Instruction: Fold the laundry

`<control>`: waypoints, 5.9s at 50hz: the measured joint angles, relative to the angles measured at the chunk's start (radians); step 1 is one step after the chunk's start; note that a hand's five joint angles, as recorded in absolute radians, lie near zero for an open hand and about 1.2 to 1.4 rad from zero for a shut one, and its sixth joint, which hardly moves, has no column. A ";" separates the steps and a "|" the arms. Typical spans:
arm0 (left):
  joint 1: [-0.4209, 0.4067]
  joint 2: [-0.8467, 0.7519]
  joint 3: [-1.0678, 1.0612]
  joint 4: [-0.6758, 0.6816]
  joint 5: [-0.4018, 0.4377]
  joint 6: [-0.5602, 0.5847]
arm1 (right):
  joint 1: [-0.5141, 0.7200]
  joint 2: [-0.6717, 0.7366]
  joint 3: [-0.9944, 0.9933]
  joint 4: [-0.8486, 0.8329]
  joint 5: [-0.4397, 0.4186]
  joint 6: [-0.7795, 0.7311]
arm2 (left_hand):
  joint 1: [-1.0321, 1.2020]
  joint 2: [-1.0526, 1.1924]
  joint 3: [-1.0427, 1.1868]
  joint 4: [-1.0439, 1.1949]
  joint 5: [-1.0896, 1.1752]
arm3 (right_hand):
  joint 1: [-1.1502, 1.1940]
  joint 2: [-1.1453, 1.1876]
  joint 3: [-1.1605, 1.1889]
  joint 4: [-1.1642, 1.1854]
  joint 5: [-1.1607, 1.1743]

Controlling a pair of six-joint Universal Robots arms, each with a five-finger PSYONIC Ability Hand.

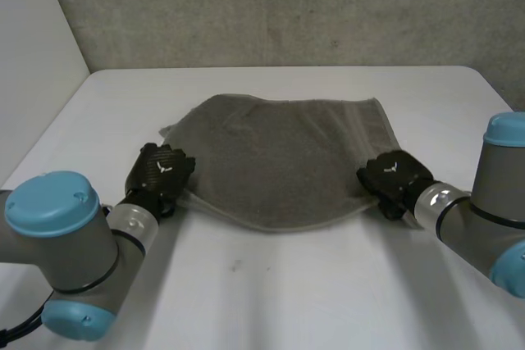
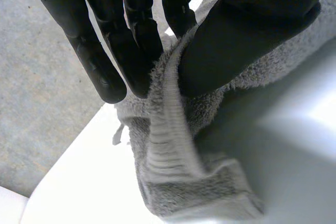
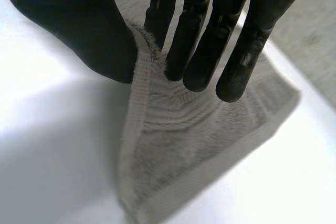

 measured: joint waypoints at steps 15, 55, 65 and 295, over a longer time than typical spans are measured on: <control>0.009 -0.014 0.005 0.007 0.001 0.002 | -0.121 -0.044 0.031 0.076 -0.041 0.040 | -0.546 -0.567 -0.563 -0.564 -0.570 | 0.000 0.000 0.000 0.000 0.002; 0.023 0.478 -0.041 -0.677 0.002 0.168 | -0.268 -0.375 0.025 0.548 -0.024 -0.405 | 0.008 0.021 0.020 0.021 0.009 | 0.000 0.000 0.000 0.000 0.002; 0.018 0.355 0.029 -0.604 0.003 0.256 | -0.281 -0.380 -0.007 0.525 -0.026 -0.406 | 0.012 0.021 0.020 0.021 0.014 | 0.000 0.000 0.000 0.000 0.002; 0.029 0.142 0.058 -0.022 -0.082 -0.182 | 0.236 0.108 -0.392 -0.267 0.015 -0.078 | -1.001 -1.031 -1.029 -1.027 -0.997 | -0.017 0.000 0.004 0.001 -0.005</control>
